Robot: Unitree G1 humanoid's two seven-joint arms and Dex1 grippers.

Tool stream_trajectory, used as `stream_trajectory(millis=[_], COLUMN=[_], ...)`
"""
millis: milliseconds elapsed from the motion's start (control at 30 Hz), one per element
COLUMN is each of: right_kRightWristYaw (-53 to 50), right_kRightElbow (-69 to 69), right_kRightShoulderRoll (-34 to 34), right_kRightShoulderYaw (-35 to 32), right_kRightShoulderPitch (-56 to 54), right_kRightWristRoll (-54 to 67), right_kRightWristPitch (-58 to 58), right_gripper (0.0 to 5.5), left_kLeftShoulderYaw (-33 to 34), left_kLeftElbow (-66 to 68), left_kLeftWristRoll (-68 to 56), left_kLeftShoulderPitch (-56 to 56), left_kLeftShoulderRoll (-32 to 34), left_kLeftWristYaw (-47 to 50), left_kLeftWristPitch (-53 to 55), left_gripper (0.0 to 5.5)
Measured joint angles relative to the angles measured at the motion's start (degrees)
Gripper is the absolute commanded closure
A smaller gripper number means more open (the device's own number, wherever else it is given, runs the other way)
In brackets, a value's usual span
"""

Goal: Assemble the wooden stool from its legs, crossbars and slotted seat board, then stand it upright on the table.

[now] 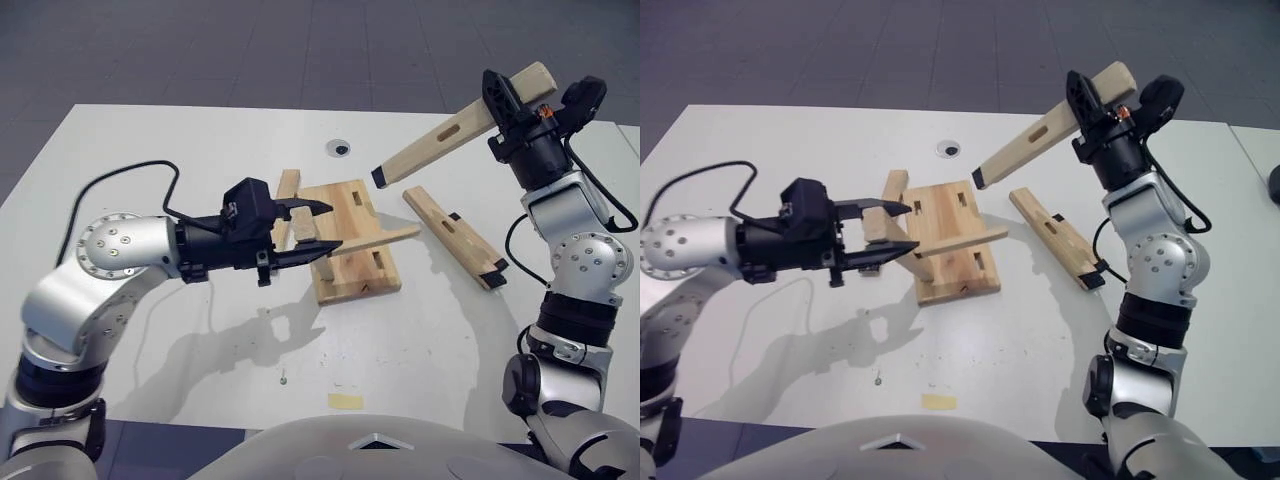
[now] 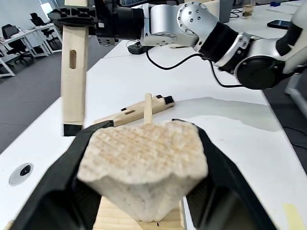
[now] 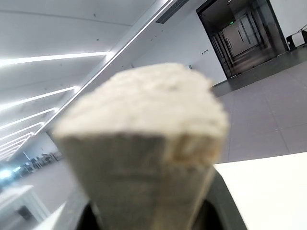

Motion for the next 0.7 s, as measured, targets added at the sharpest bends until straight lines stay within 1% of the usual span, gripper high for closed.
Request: stream_trajectory(millis=[133, 233, 367, 467, 700], right_kRightWristYaw=[2.8, 4.4, 5.4, 5.7, 5.4], right_kRightElbow=[-3.7, -6.8, -8.4, -8.8, -5.7], right_kRightShoulderRoll=[-2.1, -2.7, -2.8, -1.9, 2.3], right_kRightShoulderYaw=[2.6, 5.9, 11.4, 14.4, 15.4], right_kRightShoulderPitch=[2.6, 5.1, 7.8, 8.2, 7.3], right_kRightWristRoll=[-6.6, -11.5, -19.9, -24.7, -28.3], right_kRightWristPitch=[-1.5, -2.7, -5.2, -7.9, -10.6], right_gripper=[4.51, 4.51, 4.51, 4.51, 4.51], left_kLeftShoulderYaw=[-5.3, -7.3, -8.6, -8.7, -8.9], left_kLeftElbow=[0.8, 1.3, 1.7, 1.8, 2.0], left_kLeftWristRoll=[6.7, 10.1, 11.9, 12.2, 12.3], left_kLeftShoulderPitch=[-0.6, -0.7, -0.7, -0.7, -1.1], left_kLeftShoulderRoll=[-7.3, -10.6, -12.7, -13.1, -13.2], left_kLeftWristYaw=[10.3, 15.0, 17.6, 18.0, 17.7], left_kLeftWristPitch=[-1.0, -1.3, -1.4, -1.4, -1.3], left_gripper=[3.47, 3.47, 3.47, 3.47, 3.47])
